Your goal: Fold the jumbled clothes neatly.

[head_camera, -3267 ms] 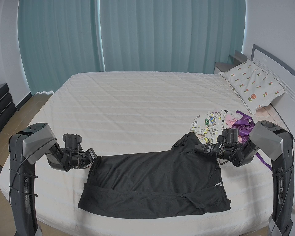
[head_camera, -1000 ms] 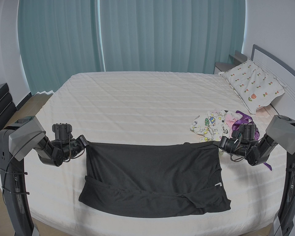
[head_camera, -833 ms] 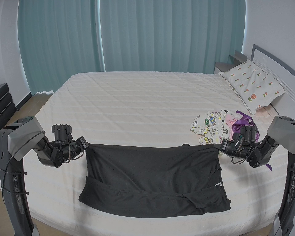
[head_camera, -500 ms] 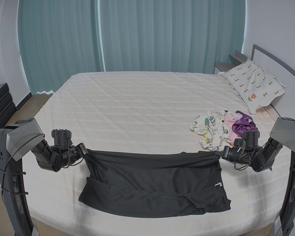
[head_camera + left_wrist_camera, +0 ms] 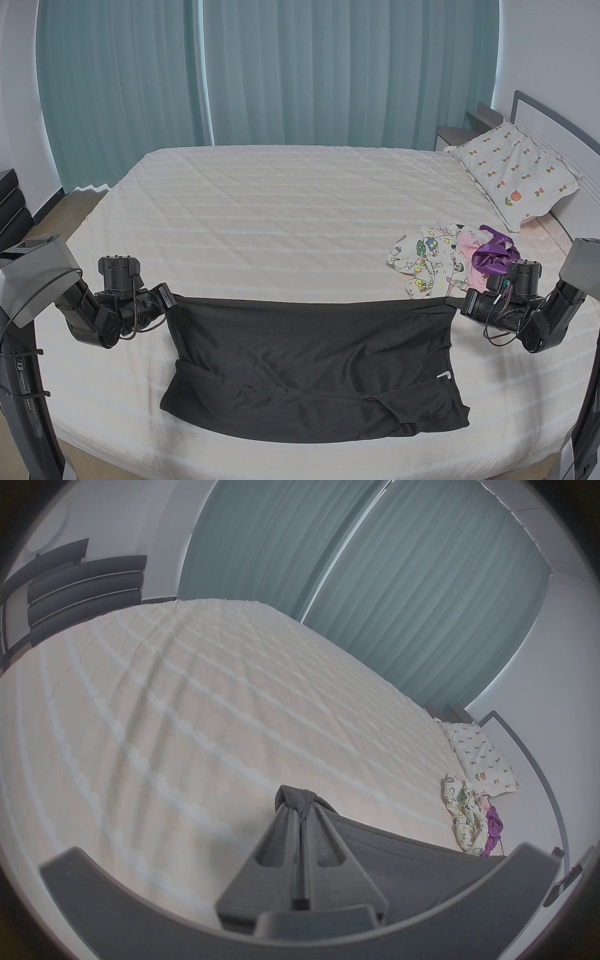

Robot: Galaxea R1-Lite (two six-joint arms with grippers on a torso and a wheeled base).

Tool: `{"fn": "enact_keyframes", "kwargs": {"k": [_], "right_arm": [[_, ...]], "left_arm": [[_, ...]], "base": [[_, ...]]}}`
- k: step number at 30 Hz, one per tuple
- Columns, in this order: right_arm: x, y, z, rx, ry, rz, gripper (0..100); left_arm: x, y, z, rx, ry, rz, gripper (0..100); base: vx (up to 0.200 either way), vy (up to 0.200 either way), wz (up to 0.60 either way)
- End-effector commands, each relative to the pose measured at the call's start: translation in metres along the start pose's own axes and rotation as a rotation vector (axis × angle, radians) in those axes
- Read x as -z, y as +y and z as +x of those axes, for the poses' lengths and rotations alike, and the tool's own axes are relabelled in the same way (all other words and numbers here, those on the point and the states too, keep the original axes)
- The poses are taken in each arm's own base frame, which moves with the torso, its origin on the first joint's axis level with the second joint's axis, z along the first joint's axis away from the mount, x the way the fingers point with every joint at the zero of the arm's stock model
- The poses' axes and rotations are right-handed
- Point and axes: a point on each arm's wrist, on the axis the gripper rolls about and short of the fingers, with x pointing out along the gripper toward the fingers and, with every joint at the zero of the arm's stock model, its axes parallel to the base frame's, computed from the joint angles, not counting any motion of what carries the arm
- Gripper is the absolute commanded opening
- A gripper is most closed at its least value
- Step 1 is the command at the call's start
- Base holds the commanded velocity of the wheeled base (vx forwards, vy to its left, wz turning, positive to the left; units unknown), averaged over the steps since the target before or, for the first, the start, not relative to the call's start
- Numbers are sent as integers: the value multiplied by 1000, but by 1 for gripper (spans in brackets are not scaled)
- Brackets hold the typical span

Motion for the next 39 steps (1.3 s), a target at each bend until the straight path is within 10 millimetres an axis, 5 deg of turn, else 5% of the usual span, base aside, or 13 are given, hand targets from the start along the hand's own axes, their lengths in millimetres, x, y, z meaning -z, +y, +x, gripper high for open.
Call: {"fn": "enact_keyframes", "kwargs": {"k": [1, 14, 27, 39], "right_arm": [[-1, -7, 6, 10, -10, 10, 0], [-3, -15, 0, 22, -14, 23, 0], [15, -20, -24, 38, 39, 18, 0], [63, -36, -34, 86, 179, -40, 0]], "left_arm": [[-6, -3, 3, 4, -27, 2, 0], [-1, -12, 7, 6, -28, 17, 0], [15, 7, -16, -58, 38, 26, 0], [66, 37, -24, -118, 176, 73, 0]], "base": [[0, 0, 0], [0, 0, 0], [0, 0, 0], [0, 0, 0]]}}
